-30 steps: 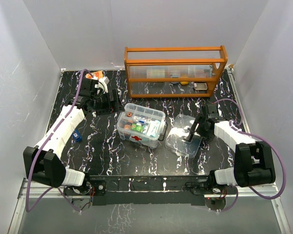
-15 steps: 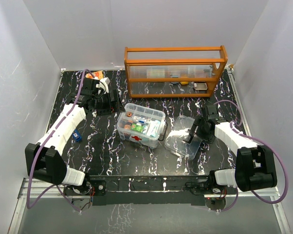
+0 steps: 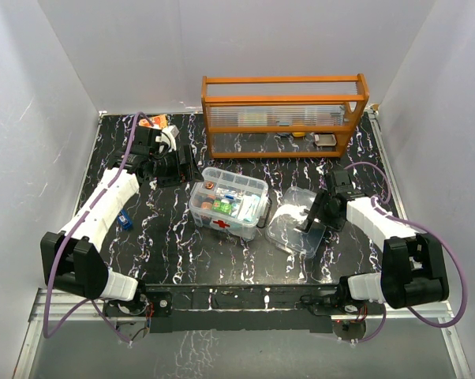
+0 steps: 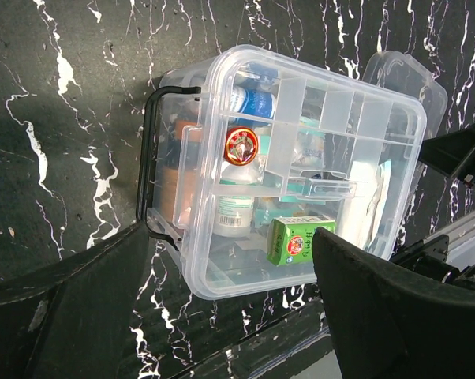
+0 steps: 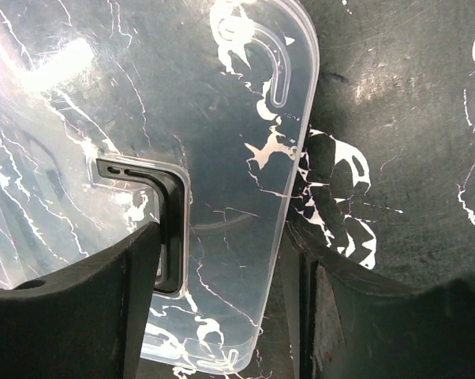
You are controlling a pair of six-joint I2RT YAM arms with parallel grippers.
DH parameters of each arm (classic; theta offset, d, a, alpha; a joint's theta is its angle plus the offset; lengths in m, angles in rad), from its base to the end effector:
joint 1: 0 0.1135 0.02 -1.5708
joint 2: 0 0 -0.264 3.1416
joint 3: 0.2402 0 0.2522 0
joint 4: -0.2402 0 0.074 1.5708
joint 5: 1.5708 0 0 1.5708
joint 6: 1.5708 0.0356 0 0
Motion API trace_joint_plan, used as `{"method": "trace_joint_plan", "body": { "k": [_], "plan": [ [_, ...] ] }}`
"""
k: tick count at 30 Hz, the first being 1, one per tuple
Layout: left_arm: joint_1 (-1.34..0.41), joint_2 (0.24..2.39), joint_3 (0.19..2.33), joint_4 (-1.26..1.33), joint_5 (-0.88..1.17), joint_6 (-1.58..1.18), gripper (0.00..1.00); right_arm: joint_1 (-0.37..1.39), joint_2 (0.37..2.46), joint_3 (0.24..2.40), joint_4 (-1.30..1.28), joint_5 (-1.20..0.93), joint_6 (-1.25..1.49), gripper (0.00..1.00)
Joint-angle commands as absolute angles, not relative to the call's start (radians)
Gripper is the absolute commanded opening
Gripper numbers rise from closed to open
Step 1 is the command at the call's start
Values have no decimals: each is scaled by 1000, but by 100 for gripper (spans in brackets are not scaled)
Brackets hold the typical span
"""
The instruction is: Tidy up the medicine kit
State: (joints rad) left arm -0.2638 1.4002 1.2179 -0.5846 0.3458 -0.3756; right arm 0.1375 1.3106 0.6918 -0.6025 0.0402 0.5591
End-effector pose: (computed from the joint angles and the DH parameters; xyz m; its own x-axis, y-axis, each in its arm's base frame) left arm 0.2907 -0.0910 0.3137 -0.7996 -0.1415 -0.5836 0.2017 0.8521 -0.4829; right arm 0.2220 0.0293 0.1724 -0.8544 0.4168 -0.3103 0.3891 0.9090 0.1496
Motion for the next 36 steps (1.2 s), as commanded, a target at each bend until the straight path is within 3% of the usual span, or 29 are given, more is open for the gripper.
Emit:
{"method": "trace_joint_plan", "body": {
  "k": [1,4,8,12,17,36],
  "plan": [
    [-259,1387,1263,-593,381,-378,83,147,1346,705,-594,57,563,59],
    [-260,1386,1263,-582,417,-372,83,150,1367,707,-592,57,562,64],
    [-260,1376,1265,-572,444,-374,83,150,1384,707,-582,54,562,62],
    [-260,1373,1271,-575,452,-374,83,150,1384,712,-576,52,573,47],
    [-262,1373,1272,-560,505,-378,83,150,1327,719,-561,65,597,36],
    [-366,1352,1267,-427,566,-479,84,150,1055,669,-493,188,662,35]
  ]
}}
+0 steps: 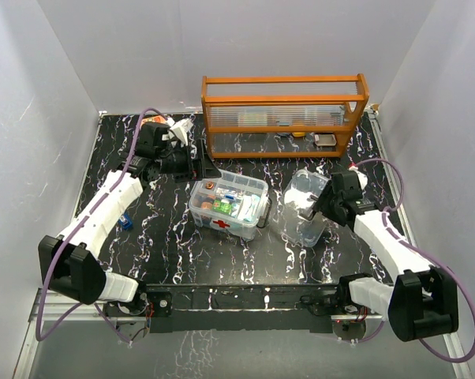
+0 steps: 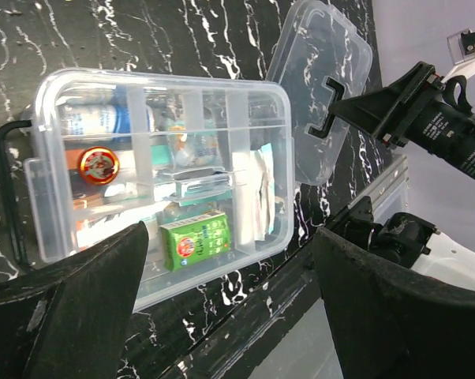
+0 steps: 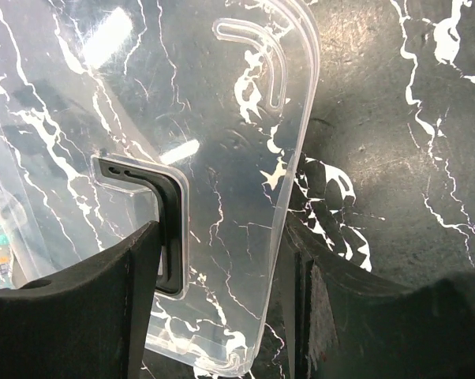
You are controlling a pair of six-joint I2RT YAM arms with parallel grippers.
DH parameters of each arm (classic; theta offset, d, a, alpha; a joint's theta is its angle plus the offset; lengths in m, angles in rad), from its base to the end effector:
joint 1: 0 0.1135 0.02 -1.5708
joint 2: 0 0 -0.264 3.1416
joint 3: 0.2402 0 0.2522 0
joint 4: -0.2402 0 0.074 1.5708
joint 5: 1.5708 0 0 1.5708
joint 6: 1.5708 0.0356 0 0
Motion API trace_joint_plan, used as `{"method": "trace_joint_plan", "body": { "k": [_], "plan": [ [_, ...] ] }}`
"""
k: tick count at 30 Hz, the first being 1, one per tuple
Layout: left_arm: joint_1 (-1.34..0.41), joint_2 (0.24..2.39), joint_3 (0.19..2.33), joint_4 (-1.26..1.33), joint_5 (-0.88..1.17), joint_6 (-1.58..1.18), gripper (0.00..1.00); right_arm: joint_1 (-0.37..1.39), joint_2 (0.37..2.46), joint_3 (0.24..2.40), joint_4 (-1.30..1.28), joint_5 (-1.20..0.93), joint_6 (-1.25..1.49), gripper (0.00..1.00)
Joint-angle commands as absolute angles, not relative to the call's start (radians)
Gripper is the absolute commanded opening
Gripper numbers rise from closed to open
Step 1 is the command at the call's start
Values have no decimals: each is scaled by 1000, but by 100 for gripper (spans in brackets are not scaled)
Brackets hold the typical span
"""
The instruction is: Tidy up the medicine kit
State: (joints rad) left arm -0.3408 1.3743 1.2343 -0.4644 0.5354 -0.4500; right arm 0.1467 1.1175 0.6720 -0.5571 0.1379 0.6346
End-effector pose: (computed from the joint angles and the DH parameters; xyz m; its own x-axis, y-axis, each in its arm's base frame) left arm 0.2818 -0.1192 0.3382 -0.7794 -0.1205 -0.6148 0.3822 0.6862 -0.6190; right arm 0.2085 0.0259 0.2073 -0.7139 0.4881 -0.5020 0.4367 0.8708 0.2257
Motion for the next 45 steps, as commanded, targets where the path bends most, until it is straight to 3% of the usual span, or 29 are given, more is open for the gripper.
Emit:
{"method": "trace_joint_plan", "body": {
  "k": [1,15,30,45],
  "plan": [
    [-373,1356,1271,-423,566,-481,84,150,1041,666,-492,197,665,35],
    [-513,1475,1308,-251,568,-568,85,150,836,678,-494,296,682,35],
    [-674,1744,1500,-136,639,-580,86,150,721,801,-554,282,629,36],
    [-699,1858,1590,-107,758,-569,84,150,725,822,-475,-42,521,36]
  ]
}}
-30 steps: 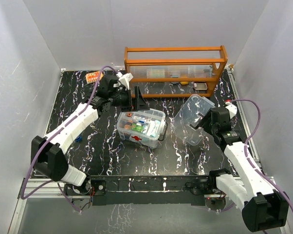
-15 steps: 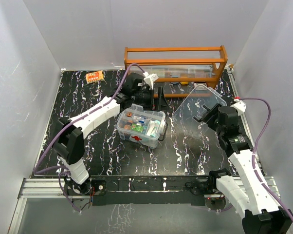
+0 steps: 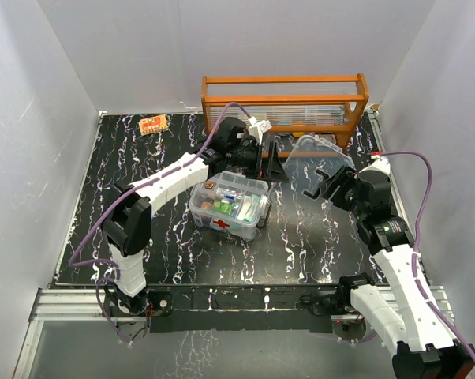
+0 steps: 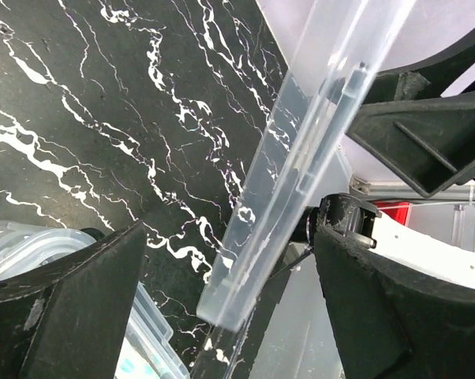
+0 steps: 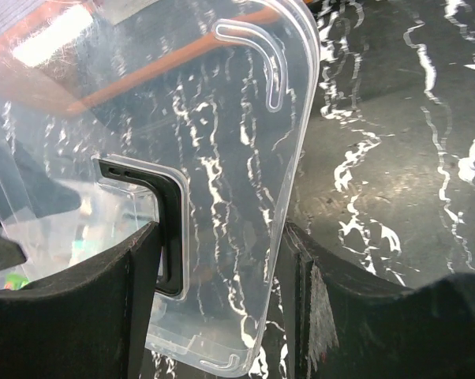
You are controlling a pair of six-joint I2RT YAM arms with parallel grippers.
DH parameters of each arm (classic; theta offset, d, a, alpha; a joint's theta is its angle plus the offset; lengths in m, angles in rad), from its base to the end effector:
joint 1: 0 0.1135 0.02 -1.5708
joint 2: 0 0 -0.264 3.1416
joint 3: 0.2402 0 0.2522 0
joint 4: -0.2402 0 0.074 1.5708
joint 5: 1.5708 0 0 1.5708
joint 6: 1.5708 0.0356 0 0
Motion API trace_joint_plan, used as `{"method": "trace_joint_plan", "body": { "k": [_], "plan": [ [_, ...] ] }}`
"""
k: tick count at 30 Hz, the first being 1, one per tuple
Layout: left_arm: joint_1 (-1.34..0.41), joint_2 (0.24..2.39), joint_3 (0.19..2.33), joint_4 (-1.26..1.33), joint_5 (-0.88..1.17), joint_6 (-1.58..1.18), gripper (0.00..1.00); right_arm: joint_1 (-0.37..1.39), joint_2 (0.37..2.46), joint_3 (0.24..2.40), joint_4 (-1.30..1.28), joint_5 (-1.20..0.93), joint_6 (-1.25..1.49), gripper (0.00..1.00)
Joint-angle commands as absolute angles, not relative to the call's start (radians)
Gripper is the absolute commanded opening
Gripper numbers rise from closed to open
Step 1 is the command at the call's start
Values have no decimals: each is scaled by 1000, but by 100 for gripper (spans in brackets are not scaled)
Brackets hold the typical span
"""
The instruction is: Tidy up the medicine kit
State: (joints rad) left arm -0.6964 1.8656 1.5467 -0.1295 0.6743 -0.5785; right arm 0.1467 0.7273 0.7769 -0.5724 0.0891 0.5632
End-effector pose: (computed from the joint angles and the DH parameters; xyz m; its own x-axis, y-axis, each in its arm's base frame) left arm 0.3232 -0.2992 0.3021 -0.7884 0.1025 -0.6065 0.5991 0.3516 -0.7193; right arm 0.1581 0.0202 0.3064 -0.4547 0.4704 -0.7563 0.2051 0.8816 0.4250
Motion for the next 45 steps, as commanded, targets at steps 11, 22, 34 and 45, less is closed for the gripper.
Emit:
{"method": "trace_joint_plan", "body": {
  "k": [11,22,34,45],
  "plan": [
    [-698,1774,1536,-101,799,-601,44,150,774,784,-376,-242,491,36],
    [-685,1632,1419,5,775,-647,13,150,803,776,-316,-341,519,51],
    [-656,1456,1312,73,562,-696,10,150,766,841,-240,-376,696,85],
    [-655,1240,1236,182,198,-854,11,150,796,822,18,-511,1089,88]
  ]
}}
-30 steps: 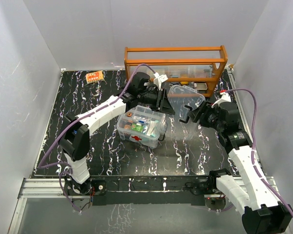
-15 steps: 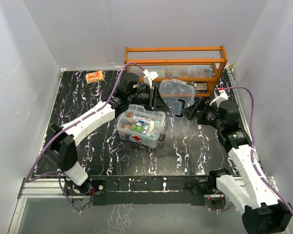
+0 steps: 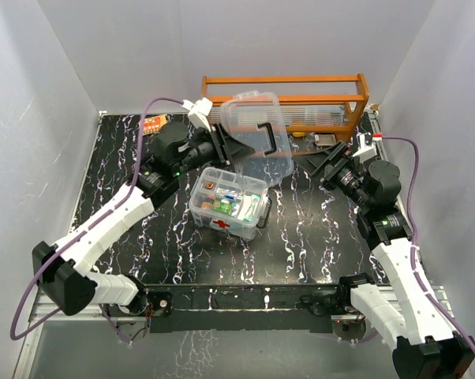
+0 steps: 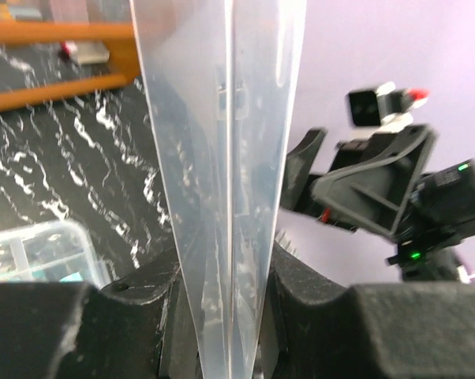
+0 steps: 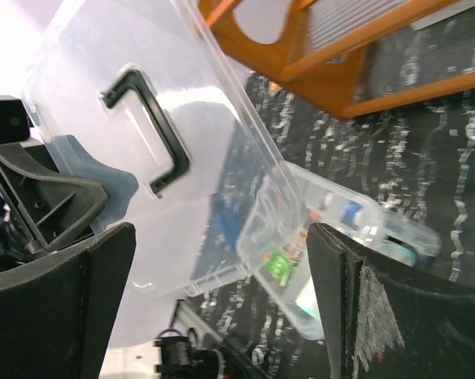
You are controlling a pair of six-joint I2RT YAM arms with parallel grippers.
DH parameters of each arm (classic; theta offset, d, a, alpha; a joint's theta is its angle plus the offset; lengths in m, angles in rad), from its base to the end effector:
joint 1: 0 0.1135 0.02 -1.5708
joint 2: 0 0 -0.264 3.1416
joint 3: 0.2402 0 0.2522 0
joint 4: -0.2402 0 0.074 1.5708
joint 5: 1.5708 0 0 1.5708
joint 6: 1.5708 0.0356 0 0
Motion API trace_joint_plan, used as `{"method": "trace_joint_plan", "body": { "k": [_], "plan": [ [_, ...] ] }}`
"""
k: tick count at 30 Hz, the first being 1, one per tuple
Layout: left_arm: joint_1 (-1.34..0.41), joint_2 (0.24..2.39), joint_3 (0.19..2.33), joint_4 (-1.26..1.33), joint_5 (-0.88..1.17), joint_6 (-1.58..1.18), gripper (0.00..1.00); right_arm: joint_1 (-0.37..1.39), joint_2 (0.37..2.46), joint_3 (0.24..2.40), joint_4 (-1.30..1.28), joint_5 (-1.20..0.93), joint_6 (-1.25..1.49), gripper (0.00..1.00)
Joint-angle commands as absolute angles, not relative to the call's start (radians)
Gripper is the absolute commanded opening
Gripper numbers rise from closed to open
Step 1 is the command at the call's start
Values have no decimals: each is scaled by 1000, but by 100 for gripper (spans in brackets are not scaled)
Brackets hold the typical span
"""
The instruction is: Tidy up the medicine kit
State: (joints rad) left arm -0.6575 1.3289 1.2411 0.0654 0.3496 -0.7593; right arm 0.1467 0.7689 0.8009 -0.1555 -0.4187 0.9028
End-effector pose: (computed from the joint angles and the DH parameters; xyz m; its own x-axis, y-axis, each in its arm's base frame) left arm 0.2407 -0.2012 0.4057 -0.5947 -0.3579 -0.7199 0.6009 0.3970 -0.6938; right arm 0.1749 0.0405 0.3518 -0.4937 0.6521 -0.5754 -0.2343 0.5374 0.8101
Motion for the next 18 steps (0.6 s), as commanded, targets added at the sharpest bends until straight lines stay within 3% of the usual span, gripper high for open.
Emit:
{"method": "trace_joint_plan", "body": {
  "k": [1,10,18],
  "plan": [
    [-655,1229,1236,193,181,-896,11,150,799,814,64,-527,1121,88],
    [-655,1174,1216,285,125,-1131,12,153,831,819,358,-533,1319,87],
    [-655,1161,1211,334,150,-1207,13,178,903,847,454,-502,1412,78]
  ]
}}
